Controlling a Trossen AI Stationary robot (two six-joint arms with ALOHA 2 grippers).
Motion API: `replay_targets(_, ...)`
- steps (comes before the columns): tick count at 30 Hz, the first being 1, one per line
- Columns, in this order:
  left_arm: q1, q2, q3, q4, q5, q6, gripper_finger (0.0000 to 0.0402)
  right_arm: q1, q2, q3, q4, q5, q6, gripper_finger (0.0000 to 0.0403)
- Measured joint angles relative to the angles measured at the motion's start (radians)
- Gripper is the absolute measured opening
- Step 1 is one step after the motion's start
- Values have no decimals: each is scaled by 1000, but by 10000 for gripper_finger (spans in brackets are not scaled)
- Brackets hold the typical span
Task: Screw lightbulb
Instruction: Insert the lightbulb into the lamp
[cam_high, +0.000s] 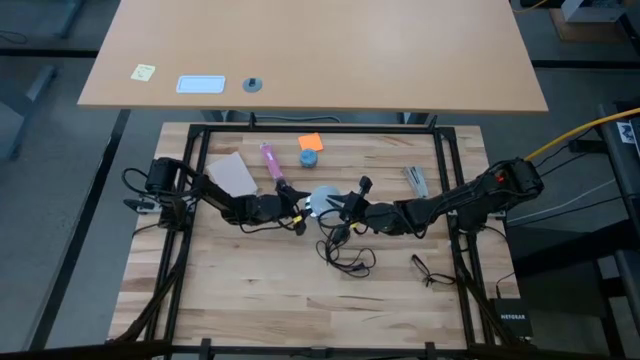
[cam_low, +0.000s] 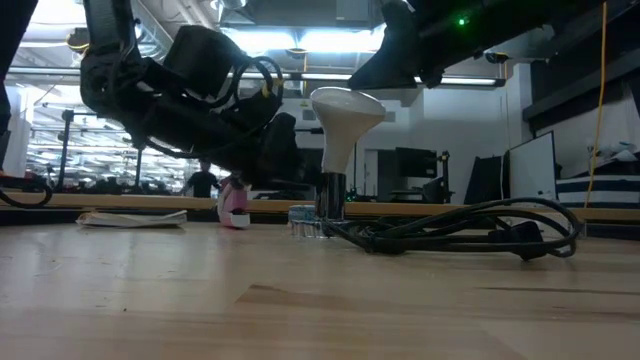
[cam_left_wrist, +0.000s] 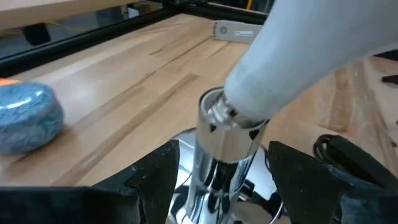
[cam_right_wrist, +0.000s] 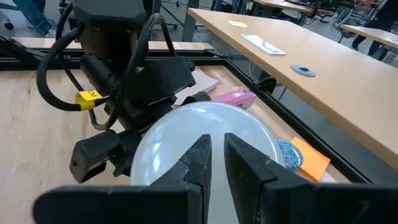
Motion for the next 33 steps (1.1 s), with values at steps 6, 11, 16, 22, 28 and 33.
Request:
replay_targets(6,2,25,74,-26,31,118,239,0,0,0,3,0,0,50)
replay_targets(11,19,55,108,-67,37,111,239,0,0,0,8,0,0,50)
replay_targets(16,47,60,111,-80,53,83,239,0,0,0,11,0,0,50)
replay_targets(22,61,60,110,-83,78,79,238,0,0,0,20,0,0,50)
replay_targets(28,58,60,110,-80,130,80,202,-6,0,0,20,-1,0,50)
replay_targets(33,49,60,110,-80,139,80,175,-22,0,0,23,-10,0,50)
